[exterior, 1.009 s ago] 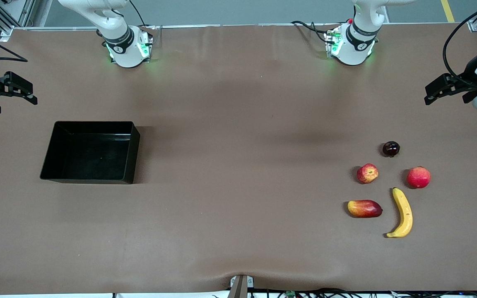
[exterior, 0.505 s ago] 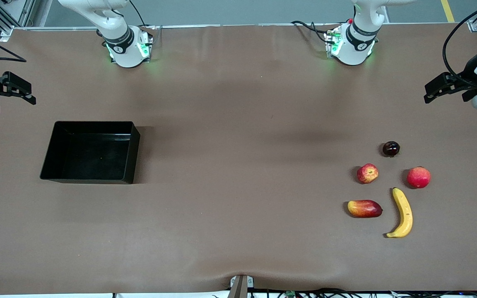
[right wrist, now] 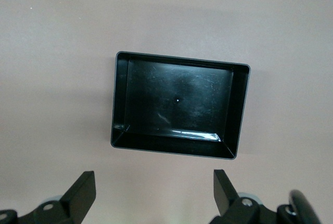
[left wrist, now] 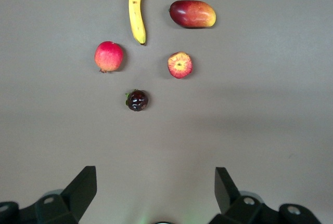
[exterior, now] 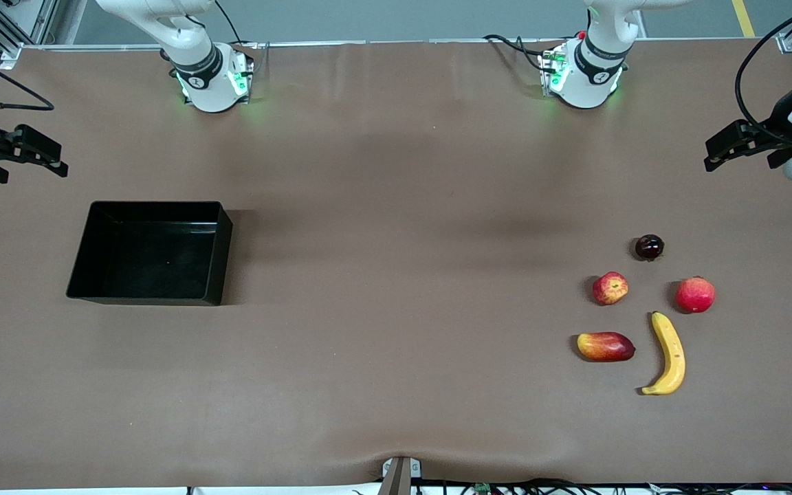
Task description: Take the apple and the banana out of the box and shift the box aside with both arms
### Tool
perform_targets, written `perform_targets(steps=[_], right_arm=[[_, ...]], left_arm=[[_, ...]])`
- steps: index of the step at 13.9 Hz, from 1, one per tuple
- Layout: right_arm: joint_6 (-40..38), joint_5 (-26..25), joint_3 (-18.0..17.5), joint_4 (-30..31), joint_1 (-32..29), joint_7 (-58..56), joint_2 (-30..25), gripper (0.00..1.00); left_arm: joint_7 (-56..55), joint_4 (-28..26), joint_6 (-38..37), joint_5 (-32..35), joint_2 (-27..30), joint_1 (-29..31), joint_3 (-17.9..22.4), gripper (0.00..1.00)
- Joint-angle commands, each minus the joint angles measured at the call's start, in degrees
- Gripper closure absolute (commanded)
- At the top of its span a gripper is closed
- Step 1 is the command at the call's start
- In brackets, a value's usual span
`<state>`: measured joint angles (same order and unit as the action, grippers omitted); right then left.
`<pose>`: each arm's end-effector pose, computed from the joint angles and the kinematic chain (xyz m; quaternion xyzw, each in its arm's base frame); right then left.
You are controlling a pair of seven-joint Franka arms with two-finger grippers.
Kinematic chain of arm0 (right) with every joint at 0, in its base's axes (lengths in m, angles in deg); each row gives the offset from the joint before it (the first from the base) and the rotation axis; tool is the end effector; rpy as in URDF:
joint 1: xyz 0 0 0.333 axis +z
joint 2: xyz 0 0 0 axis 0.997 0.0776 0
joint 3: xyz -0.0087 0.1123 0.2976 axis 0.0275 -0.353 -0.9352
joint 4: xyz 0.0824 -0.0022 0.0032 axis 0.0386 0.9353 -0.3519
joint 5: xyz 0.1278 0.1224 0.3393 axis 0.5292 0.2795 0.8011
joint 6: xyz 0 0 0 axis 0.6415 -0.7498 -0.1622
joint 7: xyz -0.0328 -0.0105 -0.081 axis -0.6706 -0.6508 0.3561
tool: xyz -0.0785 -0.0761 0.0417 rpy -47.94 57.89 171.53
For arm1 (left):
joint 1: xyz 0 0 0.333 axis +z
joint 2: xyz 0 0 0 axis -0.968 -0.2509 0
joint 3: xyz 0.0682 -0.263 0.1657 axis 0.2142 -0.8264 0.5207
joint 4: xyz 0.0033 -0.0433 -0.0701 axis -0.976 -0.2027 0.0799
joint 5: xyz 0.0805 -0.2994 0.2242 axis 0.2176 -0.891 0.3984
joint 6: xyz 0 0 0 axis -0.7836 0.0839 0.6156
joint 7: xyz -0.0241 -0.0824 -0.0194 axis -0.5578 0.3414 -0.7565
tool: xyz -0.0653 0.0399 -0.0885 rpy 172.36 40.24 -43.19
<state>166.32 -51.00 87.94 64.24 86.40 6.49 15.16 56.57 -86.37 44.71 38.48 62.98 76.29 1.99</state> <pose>0.5122 -0.0312 0.6065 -0.9989 -0.0439 0.0107 0.0112 0.5153 -0.0215 0.6196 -0.9996 -0.0197 0.0154 0.0147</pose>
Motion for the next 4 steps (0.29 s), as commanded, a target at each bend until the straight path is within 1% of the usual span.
perform_targets(steps=[1,4], right_arm=[[-0.5,-0.6,0.4,0.1,0.4,1.2,-0.8,0.0],[-1.5,-0.6,0.5,-0.8,0.4,1.3,-0.9,0.0]], left_arm=[[-2.2,0.7,-1.3,0.0,0.4,0.1,-0.1,0.0],[-2.2,0.7,-1.3,0.0,0.4,0.1,-0.1,0.0]])
